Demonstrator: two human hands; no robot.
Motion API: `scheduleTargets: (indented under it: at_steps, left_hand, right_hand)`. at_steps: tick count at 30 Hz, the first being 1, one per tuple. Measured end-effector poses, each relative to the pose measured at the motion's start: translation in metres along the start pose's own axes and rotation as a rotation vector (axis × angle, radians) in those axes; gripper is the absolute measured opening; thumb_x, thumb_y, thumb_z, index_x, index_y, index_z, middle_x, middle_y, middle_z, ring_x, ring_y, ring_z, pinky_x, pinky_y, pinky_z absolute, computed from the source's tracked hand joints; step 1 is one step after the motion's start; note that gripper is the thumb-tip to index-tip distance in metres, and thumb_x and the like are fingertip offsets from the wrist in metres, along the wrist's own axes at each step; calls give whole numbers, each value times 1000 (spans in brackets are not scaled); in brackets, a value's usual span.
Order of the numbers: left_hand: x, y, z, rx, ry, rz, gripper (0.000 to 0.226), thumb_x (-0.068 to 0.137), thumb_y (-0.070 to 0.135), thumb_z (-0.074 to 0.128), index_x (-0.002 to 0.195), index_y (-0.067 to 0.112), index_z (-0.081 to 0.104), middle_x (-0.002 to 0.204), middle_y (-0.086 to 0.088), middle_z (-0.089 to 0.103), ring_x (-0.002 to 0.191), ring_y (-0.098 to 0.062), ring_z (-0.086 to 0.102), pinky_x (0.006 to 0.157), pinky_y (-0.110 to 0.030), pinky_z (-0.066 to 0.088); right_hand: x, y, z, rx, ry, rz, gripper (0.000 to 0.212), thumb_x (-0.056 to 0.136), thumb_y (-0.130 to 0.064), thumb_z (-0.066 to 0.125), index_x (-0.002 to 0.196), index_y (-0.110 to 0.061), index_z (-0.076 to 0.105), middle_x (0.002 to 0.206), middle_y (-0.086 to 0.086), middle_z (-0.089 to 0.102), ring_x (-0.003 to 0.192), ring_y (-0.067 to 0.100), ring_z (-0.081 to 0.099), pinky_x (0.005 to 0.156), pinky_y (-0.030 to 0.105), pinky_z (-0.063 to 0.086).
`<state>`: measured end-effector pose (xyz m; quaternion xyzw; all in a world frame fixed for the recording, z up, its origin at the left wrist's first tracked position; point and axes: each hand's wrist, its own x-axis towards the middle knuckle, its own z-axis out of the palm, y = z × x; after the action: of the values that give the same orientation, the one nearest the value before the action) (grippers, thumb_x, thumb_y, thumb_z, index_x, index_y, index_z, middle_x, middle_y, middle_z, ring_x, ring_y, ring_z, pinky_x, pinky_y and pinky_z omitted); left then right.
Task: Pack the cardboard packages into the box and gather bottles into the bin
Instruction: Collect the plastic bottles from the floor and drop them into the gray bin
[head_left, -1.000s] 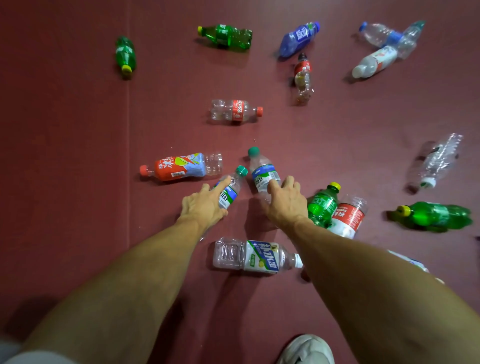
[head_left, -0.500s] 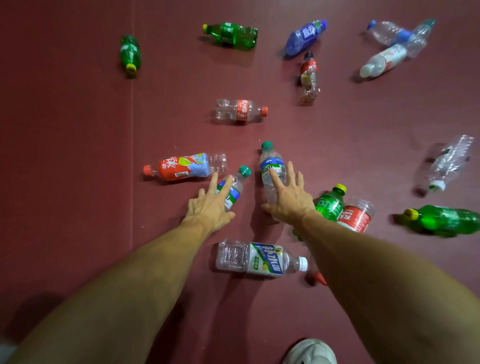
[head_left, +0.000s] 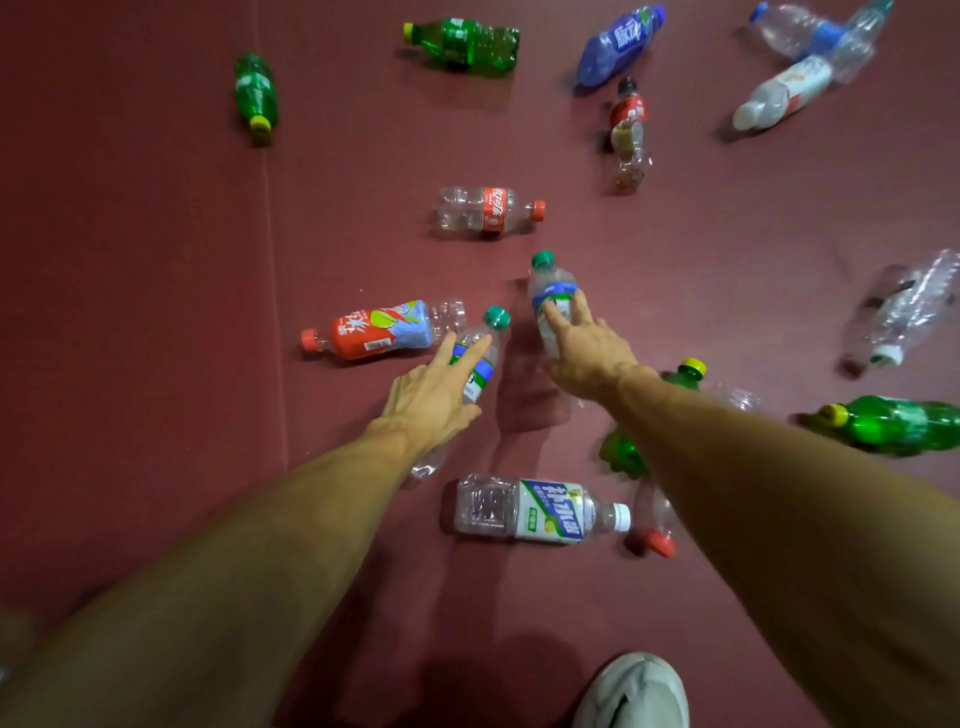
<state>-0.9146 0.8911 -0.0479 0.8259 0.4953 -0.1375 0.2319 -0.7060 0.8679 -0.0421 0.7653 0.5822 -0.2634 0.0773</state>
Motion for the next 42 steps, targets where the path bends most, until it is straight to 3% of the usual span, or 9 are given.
scheduleTargets:
  at_steps: [5, 11, 16, 22, 32, 42]
  left_hand:
    - [-47, 43, -96, -48, 36, -26, 89, 91, 42, 66, 158, 39, 7, 167, -5, 5, 130, -42, 48, 98, -44, 45]
    - [-131, 124, -275, -80, 53, 15, 87, 90, 40, 68, 156, 43, 13, 167, 0, 7, 118, -46, 56, 98, -46, 46]
    - [-209, 191, -411, -30, 29, 101, 85, 90, 40, 68, 156, 43, 14, 167, 0, 7, 124, -43, 54, 102, -45, 44]
    - [-290, 252, -514, 36, 14, 313, 83, 90, 41, 67, 155, 43, 17, 167, 0, 10, 126, -43, 53, 104, -46, 42]
    - [-426, 365, -577, 159, 57, 800, 78, 89, 42, 67, 154, 42, 23, 163, 0, 19, 123, -42, 54, 102, -48, 43]
    - [-649, 505, -491, 308, -1, 1259, 74, 87, 47, 65, 151, 38, 26, 146, 1, 35, 105, -43, 58, 84, -41, 45]
  right_hand:
    - [-68, -11, -83, 12, 21, 4, 79, 97, -24, 56, 159, -25, 8, 166, 12, -10, 138, 41, 29, 105, 47, 40]
    - [-191, -30, -243, 88, 124, 29, 82, 98, -28, 59, 159, -22, 5, 165, 12, -14, 142, 38, 22, 102, 47, 44]
    - [-310, -45, -370, 166, 168, 110, 84, 99, -30, 59, 159, -21, 2, 165, 11, -18, 146, 36, 15, 104, 48, 44]
    - [-450, -61, -452, 231, 239, 332, 84, 99, -33, 58, 160, -20, 2, 164, 13, -17, 147, 37, 16, 108, 48, 40]
    - [-672, -76, -479, 385, 519, 755, 80, 99, -37, 57, 159, -22, 7, 165, 11, -14, 143, 36, 23, 109, 45, 38]
    - [-954, -67, -399, 437, 590, 1231, 84, 97, -40, 60, 159, -22, 7, 166, 8, -13, 143, 33, 25, 105, 45, 40]
